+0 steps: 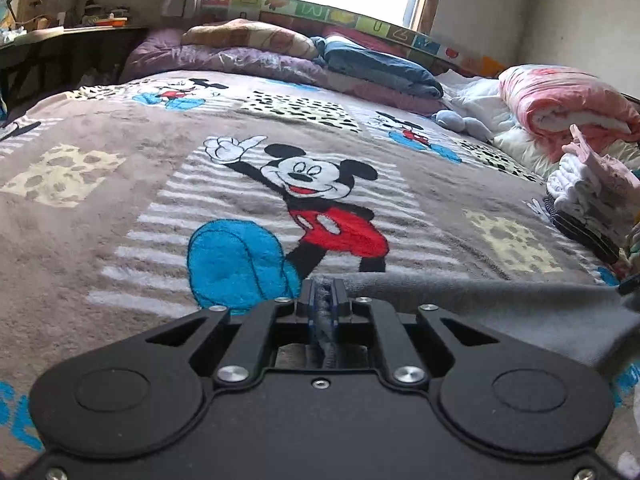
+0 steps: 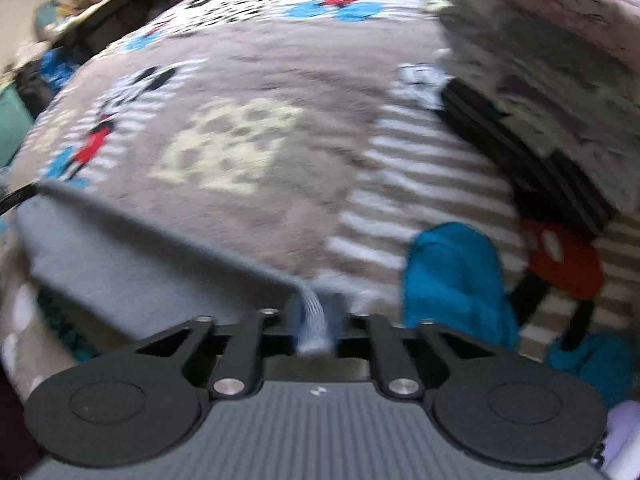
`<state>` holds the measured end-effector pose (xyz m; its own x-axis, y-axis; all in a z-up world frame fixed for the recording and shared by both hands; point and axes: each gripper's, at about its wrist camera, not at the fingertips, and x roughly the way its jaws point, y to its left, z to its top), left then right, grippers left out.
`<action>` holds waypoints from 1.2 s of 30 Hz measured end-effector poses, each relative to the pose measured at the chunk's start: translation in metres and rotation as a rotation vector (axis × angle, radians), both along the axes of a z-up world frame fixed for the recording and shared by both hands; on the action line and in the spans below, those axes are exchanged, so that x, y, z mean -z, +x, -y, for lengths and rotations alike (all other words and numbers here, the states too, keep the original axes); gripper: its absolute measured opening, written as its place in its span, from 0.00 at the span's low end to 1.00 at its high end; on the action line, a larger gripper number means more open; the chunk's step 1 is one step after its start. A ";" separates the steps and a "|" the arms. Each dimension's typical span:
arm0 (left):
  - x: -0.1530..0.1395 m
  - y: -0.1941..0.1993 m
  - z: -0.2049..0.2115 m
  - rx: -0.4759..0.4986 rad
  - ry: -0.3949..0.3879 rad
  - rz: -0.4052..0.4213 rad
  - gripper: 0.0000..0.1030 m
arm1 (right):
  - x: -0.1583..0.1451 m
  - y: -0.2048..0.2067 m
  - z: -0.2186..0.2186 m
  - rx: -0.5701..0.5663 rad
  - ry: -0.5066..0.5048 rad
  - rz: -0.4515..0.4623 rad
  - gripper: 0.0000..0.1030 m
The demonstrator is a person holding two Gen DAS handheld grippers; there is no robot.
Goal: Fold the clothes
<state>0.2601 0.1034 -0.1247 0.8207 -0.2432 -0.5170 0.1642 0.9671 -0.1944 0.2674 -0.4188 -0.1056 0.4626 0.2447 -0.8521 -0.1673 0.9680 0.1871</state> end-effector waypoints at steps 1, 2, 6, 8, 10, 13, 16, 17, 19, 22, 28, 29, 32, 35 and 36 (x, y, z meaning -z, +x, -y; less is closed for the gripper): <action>-0.001 -0.001 0.000 -0.003 0.004 0.005 0.20 | -0.001 -0.001 0.004 0.031 -0.017 0.015 0.27; -0.002 -0.003 -0.002 -0.011 0.003 0.015 0.23 | -0.002 -0.002 0.007 0.062 -0.035 0.030 0.30; -0.015 -0.015 0.000 -0.024 0.016 0.097 0.24 | -0.020 -0.026 0.014 0.137 -0.026 0.151 0.31; -0.022 -0.024 0.006 0.015 0.015 0.141 0.24 | -0.027 -0.043 0.006 0.123 -0.026 0.218 0.31; -0.025 -0.031 0.017 0.077 0.012 0.157 0.24 | -0.026 -0.059 -0.006 0.100 0.001 0.260 0.31; -0.022 -0.038 0.033 0.158 0.016 0.153 0.24 | -0.011 -0.071 -0.023 0.076 0.030 0.282 0.30; 0.001 -0.026 0.048 0.159 0.103 0.061 0.33 | 0.013 -0.074 -0.029 0.119 0.053 0.292 0.30; 0.014 -0.016 0.054 0.148 0.168 -0.004 0.33 | 0.023 -0.074 -0.026 0.150 0.060 0.294 0.31; 0.013 -0.017 0.060 0.142 0.200 0.015 0.33 | 0.041 -0.073 -0.020 0.209 0.079 0.301 0.30; 0.003 -0.023 0.066 0.141 0.206 0.073 0.35 | 0.044 -0.076 -0.013 0.243 0.122 0.343 0.26; 0.021 -0.010 0.066 0.107 0.243 0.000 0.46 | 0.053 -0.079 -0.024 0.234 0.049 0.301 0.52; 0.017 -0.011 0.066 0.106 0.232 0.006 0.46 | 0.054 -0.080 -0.021 0.242 0.065 0.321 0.51; 0.007 -0.019 0.058 0.087 0.171 0.051 0.46 | 0.046 -0.090 -0.016 0.309 0.075 0.355 0.50; 0.000 -0.027 0.047 0.041 0.103 0.088 0.48 | 0.040 -0.114 -0.001 0.445 0.179 0.400 0.50; -0.001 -0.028 0.041 0.025 0.063 0.085 0.50 | 0.042 -0.124 0.005 0.500 0.235 0.404 0.50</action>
